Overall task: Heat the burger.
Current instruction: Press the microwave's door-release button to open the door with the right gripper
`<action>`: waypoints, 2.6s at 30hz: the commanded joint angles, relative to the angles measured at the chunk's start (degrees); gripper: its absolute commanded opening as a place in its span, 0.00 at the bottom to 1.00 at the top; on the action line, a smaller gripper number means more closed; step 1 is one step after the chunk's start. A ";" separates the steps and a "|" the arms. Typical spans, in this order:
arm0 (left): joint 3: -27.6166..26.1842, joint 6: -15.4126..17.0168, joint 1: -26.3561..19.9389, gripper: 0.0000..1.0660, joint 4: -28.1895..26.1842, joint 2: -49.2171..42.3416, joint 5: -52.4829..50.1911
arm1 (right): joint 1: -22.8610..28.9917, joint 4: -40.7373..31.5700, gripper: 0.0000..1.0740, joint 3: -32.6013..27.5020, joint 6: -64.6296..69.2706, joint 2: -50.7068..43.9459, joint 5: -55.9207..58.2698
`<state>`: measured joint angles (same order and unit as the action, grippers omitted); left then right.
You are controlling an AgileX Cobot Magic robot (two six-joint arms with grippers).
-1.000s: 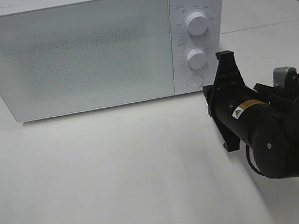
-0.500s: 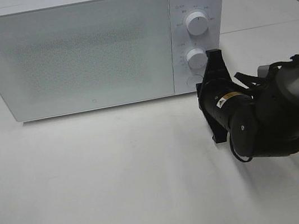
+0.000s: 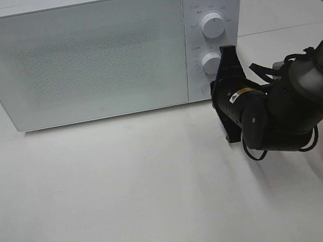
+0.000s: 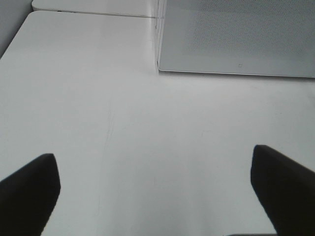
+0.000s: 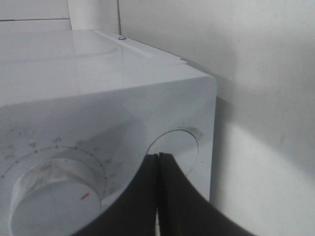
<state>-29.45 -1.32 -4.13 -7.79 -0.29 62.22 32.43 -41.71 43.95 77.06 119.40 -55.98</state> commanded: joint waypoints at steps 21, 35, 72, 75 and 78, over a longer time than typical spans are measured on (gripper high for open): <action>0.00 -0.11 -0.06 0.92 -0.46 -0.92 -0.86 | -1.09 -1.32 0.00 5.10 -3.38 3.84 -0.23; 0.00 -0.11 -0.06 0.92 -0.46 -0.92 -0.86 | -1.09 -2.46 0.00 9.51 -2.75 4.81 -5.39; 0.00 -0.11 -0.06 0.92 -0.46 -0.92 -0.86 | -0.23 -3.27 0.00 11.69 -5.84 4.93 -2.18; 0.00 -0.11 -0.06 0.92 -0.46 -0.92 -0.86 | -0.23 -2.35 0.00 9.40 -6.88 2.98 2.41; 0.00 -0.11 -0.06 0.92 -0.46 -0.92 -0.86 | -0.23 -2.41 0.00 7.85 -8.88 1.89 4.98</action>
<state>-29.45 -1.32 -4.13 -7.79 -0.29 62.22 32.31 -47.27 51.68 70.07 123.01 -50.31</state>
